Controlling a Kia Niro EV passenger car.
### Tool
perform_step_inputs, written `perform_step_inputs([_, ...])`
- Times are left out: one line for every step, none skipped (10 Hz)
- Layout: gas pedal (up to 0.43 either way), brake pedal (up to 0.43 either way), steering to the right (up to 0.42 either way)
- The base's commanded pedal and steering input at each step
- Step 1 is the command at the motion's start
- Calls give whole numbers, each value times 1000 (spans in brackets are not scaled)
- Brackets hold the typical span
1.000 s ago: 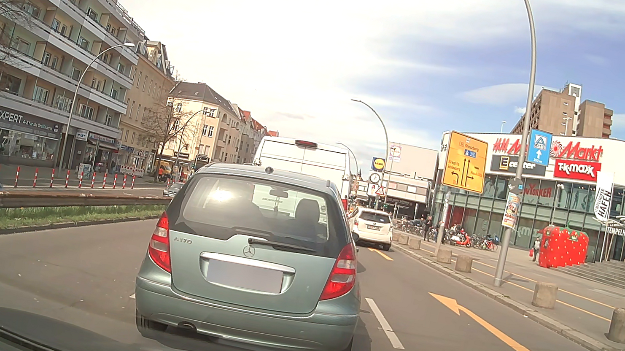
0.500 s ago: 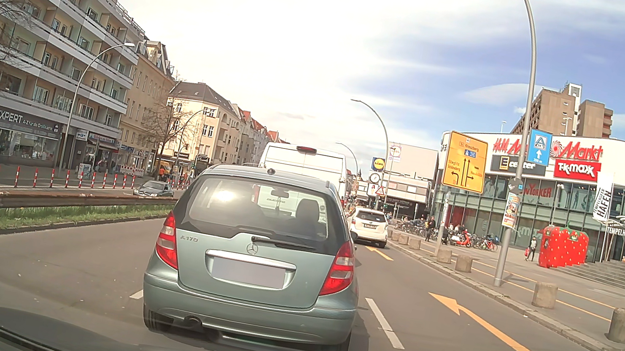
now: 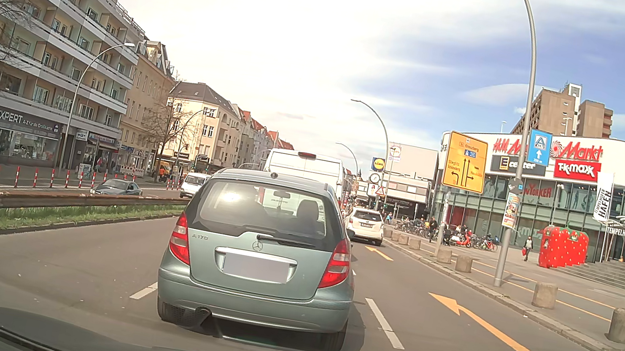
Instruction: Follow the waypoints while adhering to traffic rules and regulations
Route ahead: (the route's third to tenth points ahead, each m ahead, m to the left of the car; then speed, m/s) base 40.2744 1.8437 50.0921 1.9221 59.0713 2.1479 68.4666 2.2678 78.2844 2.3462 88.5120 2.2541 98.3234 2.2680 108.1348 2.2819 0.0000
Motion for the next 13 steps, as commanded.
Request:
perform_step_inputs([0, 0, -12])
perform_step_inputs([0, 0, -12])
perform_step_inputs([0, 0, -12])
perform_step_inputs([0, 0, -12])
perform_step_inputs([0, 0, -12])
perform_step_inputs([0, 0, -12])
perform_step_inputs([8, 0, -12])
perform_step_inputs([67, 0, -12])
perform_step_inputs([98, 0, -12])
perform_step_inputs([110, 0, -12])
perform_step_inputs([110, 0, -13])
perform_step_inputs([118, 0, -12])
perform_step_inputs([118, 0, -13])
